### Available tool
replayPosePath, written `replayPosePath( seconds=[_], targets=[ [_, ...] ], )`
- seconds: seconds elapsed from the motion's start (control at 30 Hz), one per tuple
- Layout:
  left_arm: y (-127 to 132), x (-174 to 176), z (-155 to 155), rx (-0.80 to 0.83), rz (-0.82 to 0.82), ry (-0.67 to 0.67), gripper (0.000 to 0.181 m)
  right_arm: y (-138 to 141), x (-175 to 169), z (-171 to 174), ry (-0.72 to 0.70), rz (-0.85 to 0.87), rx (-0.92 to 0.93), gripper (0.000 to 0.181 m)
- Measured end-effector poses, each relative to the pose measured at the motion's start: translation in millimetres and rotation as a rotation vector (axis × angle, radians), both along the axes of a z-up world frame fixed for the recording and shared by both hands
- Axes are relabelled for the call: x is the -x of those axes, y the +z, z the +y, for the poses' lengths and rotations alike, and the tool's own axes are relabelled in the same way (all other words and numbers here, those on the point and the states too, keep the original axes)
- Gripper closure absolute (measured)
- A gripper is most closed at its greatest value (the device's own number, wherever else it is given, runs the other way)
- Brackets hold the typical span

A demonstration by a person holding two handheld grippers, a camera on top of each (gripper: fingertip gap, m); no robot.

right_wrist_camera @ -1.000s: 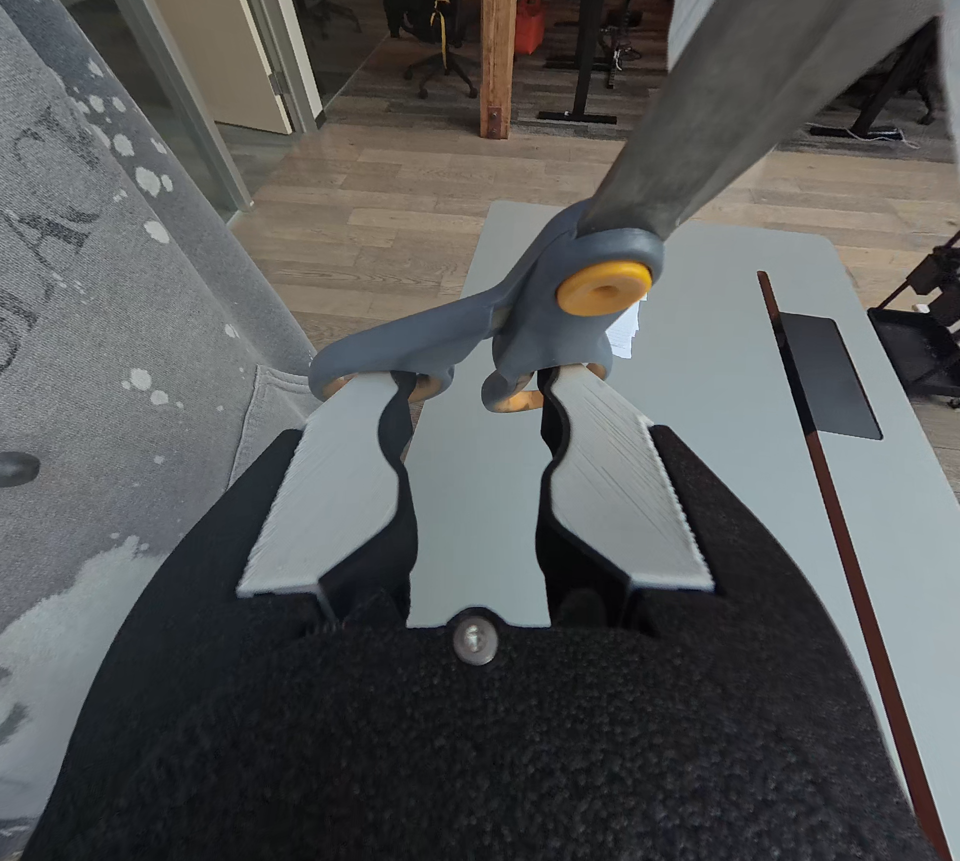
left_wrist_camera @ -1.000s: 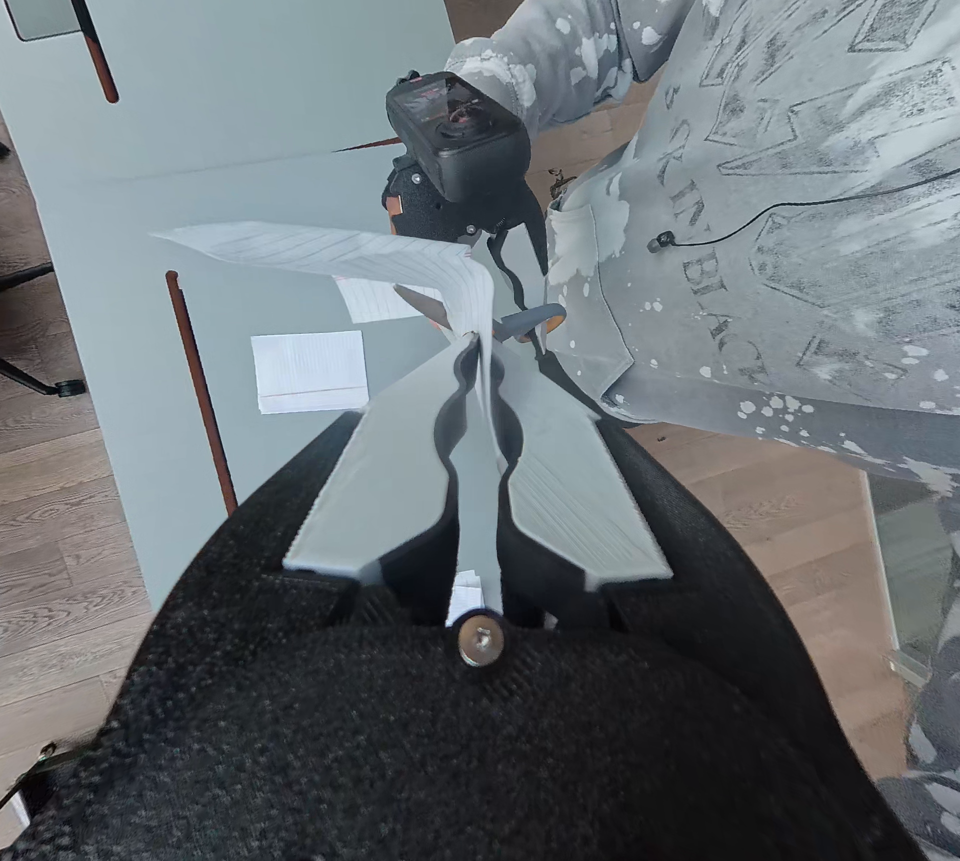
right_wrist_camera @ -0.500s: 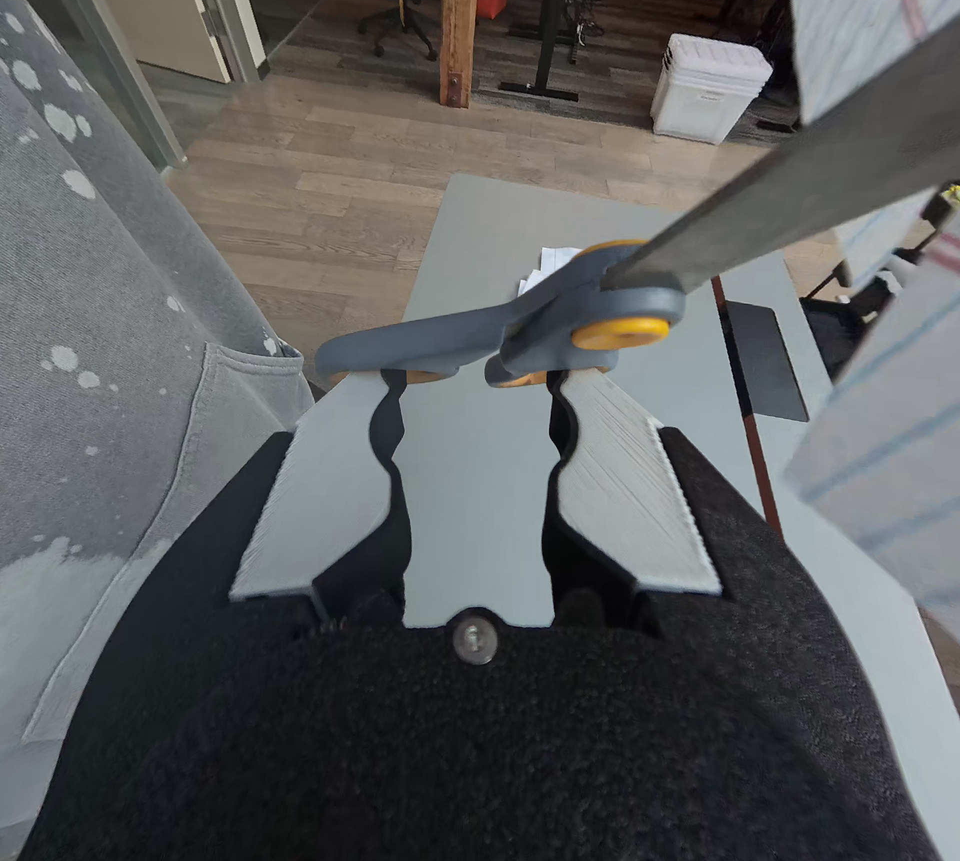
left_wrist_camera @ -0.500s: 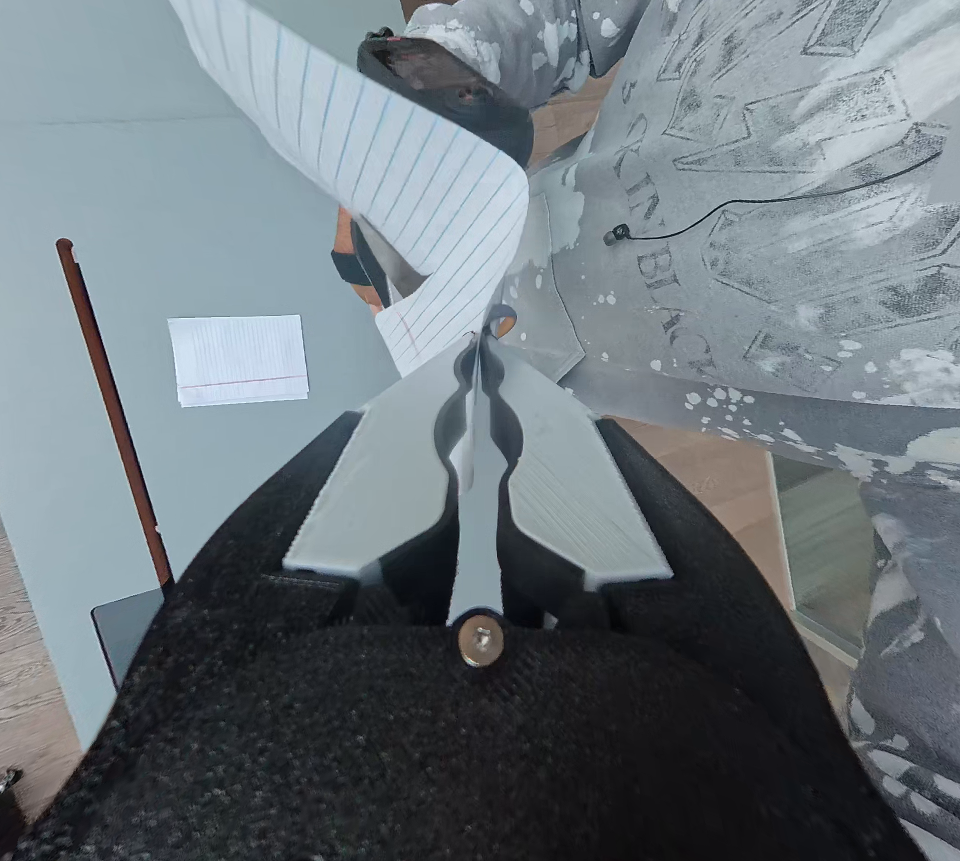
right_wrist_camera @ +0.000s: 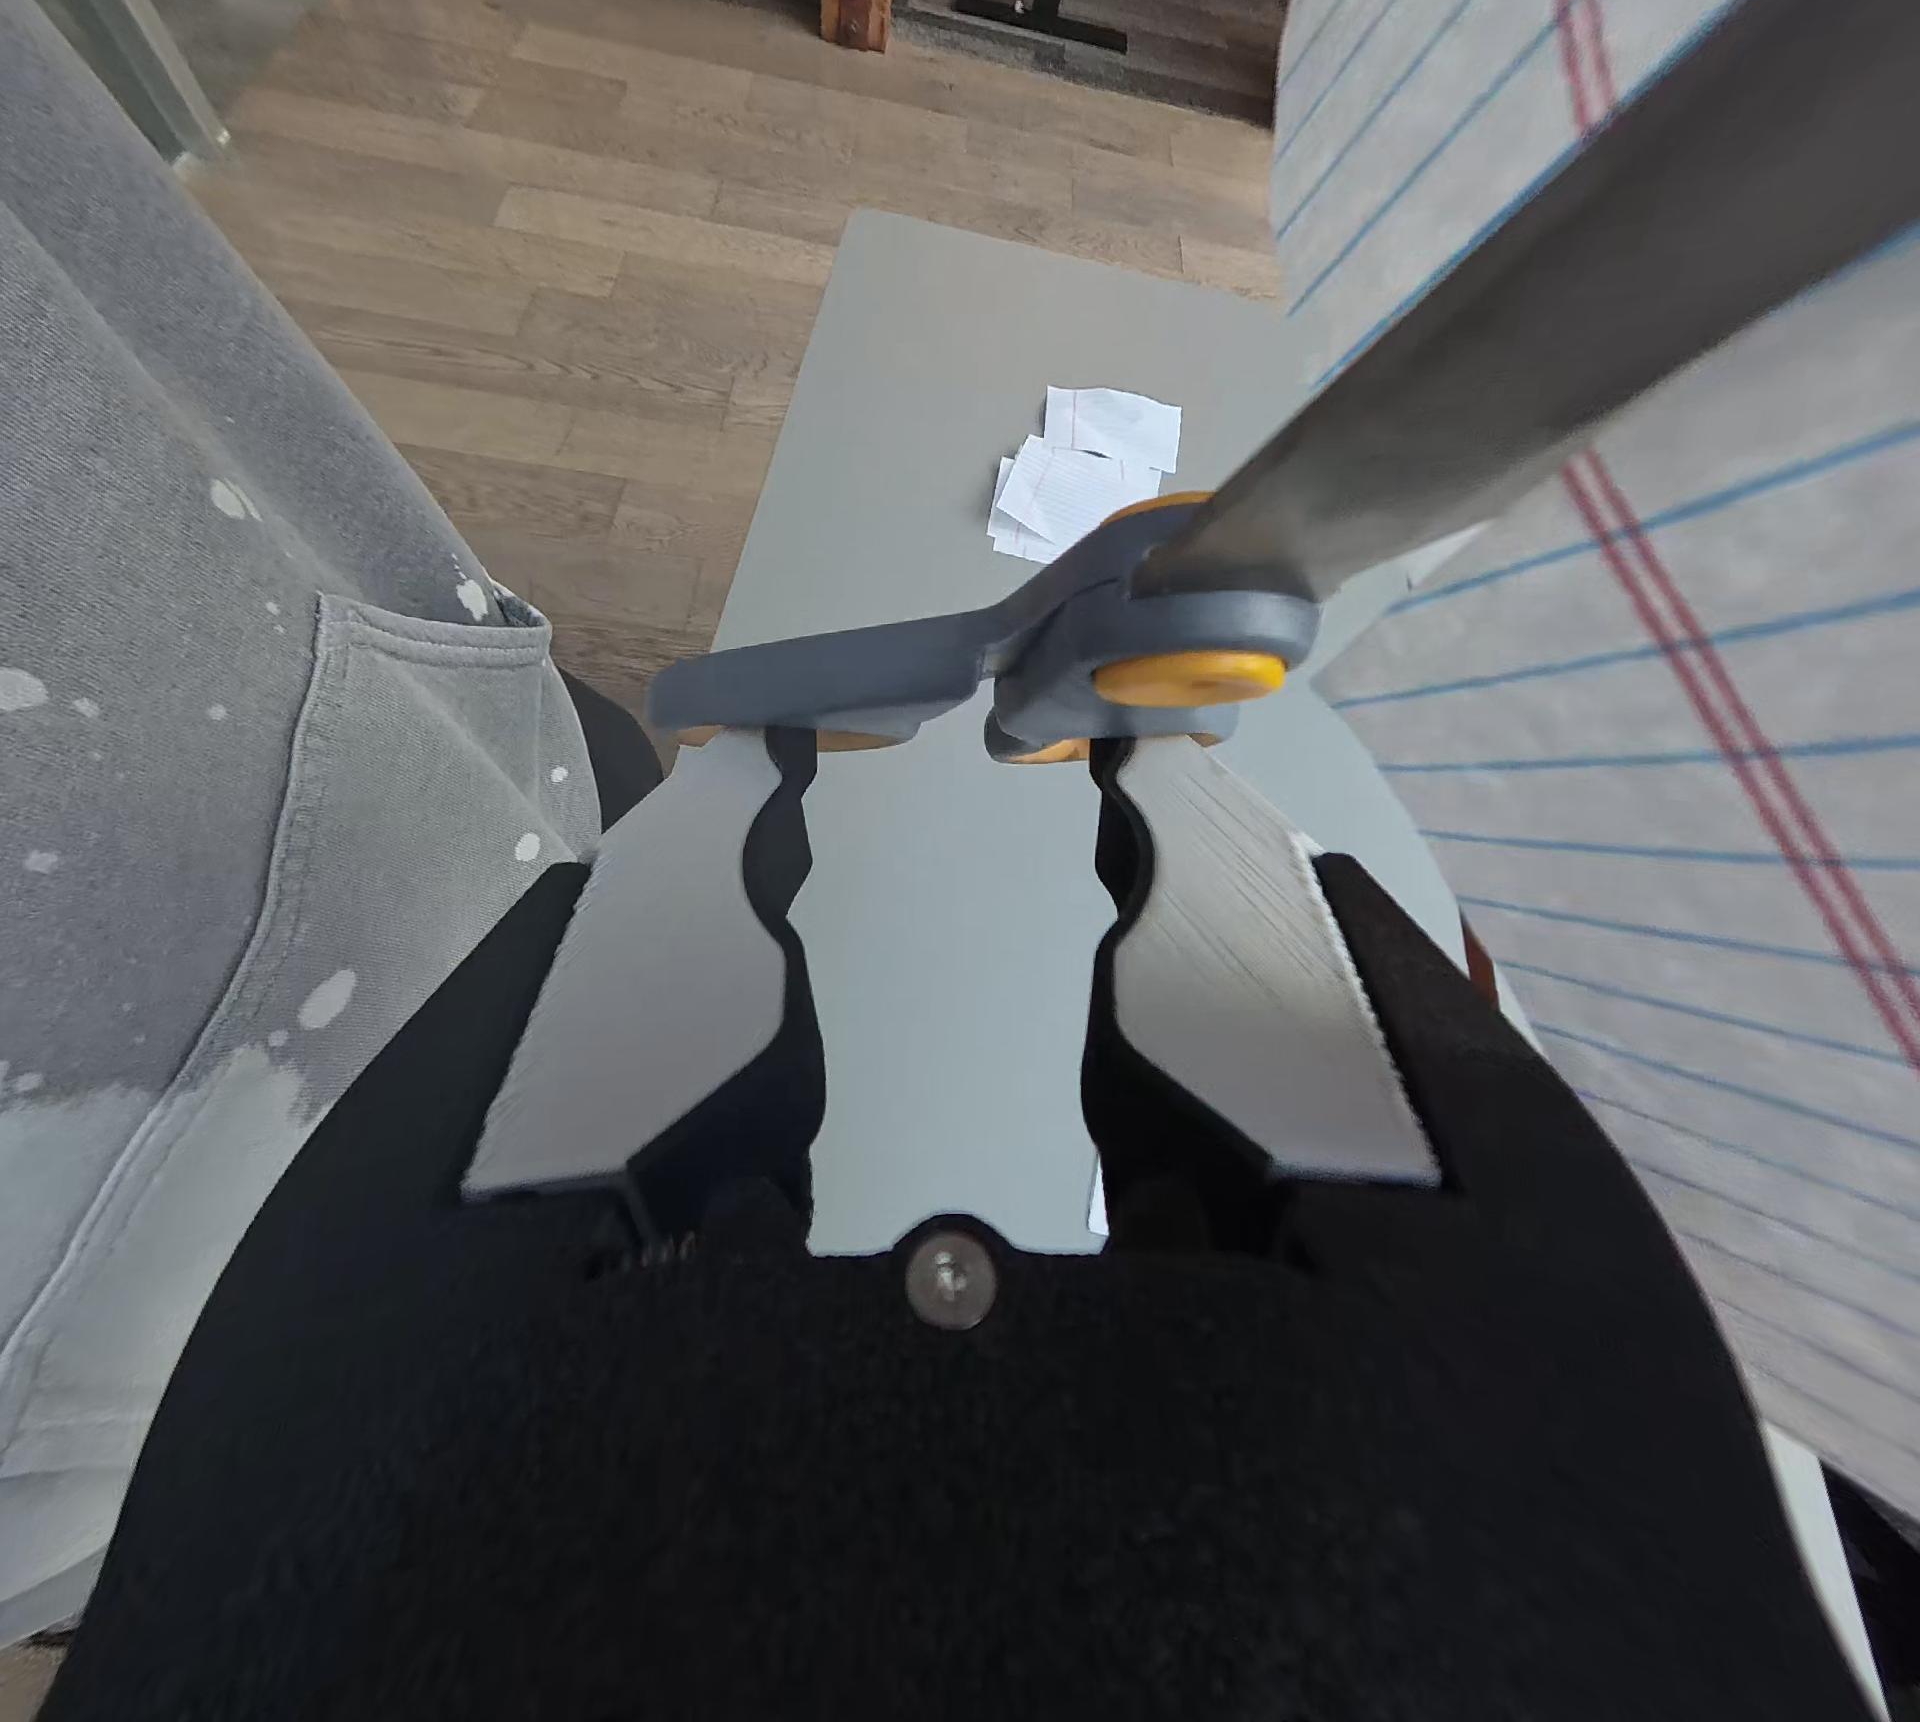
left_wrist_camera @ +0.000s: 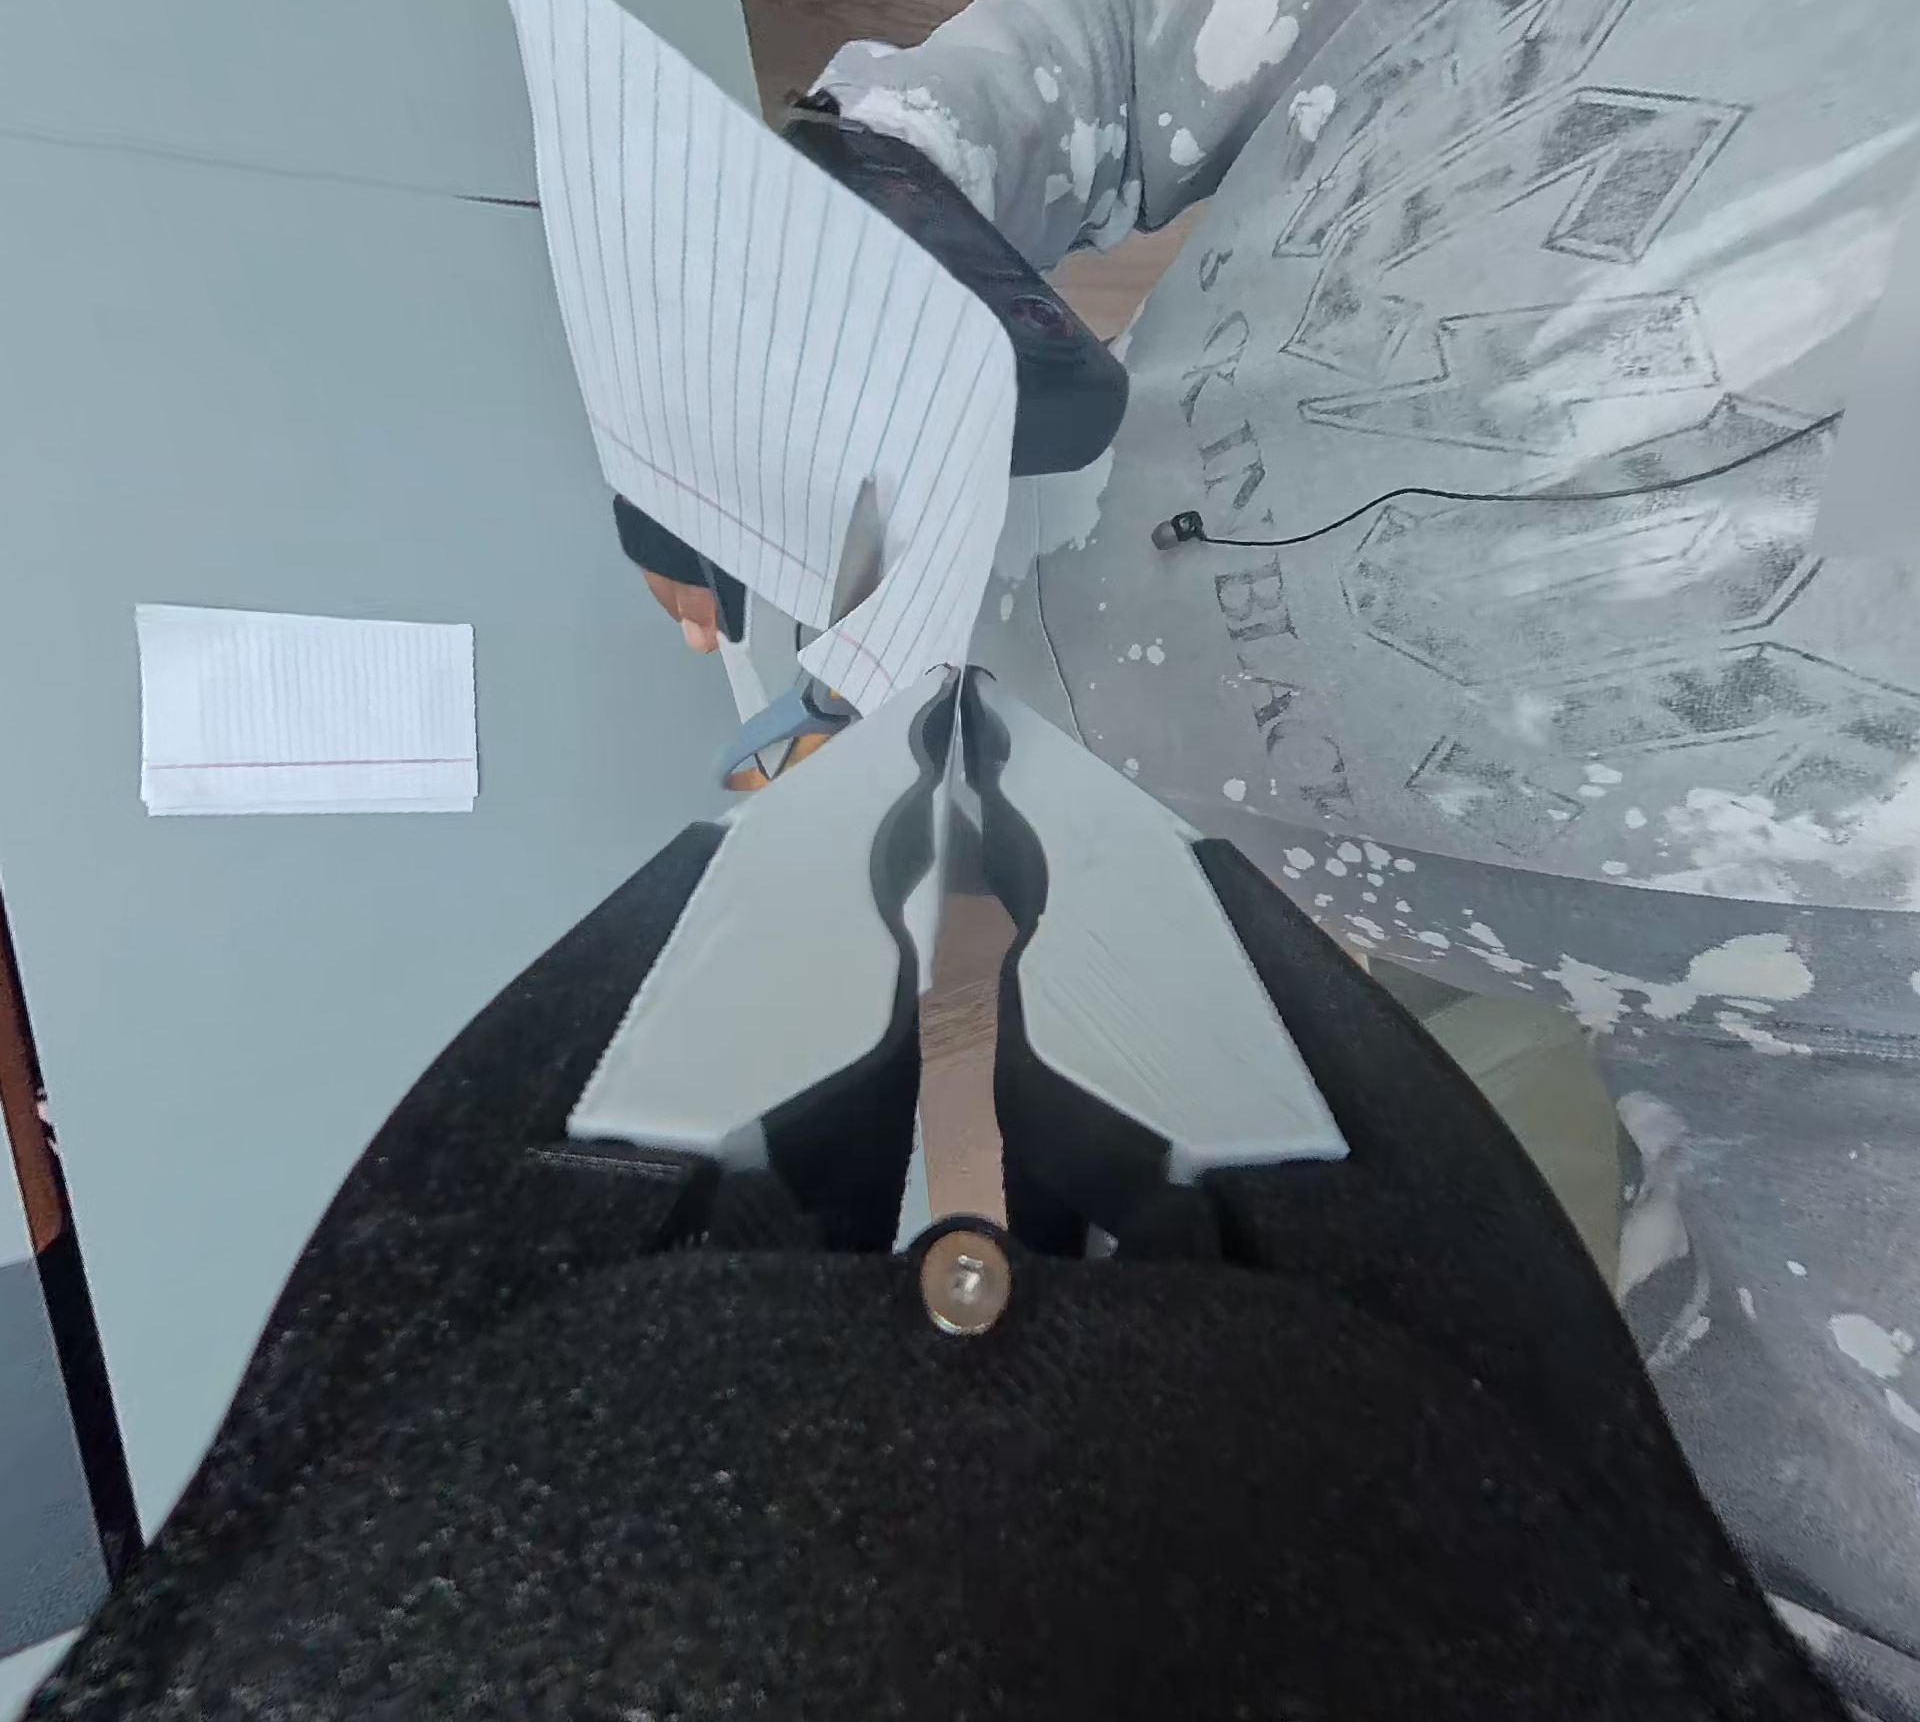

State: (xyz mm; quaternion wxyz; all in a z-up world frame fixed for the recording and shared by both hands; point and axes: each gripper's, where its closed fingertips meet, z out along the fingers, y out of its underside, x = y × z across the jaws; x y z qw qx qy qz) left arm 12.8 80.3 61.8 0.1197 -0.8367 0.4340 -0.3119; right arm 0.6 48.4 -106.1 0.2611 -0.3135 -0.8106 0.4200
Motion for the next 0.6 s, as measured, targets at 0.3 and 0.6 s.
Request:
replayPosePath(
  seconds=[0.3,0.6],
  targets=[
    [-30,3,11,0.055,0.103,0.162,0.181,-21,-3,0,-0.005,-0.081,-0.013,0.129],
    [-51,11,1,0.082,0.171,0.209,0.181,-17,-7,2,-0.018,-0.085,0.04,0.13]
  ],
)
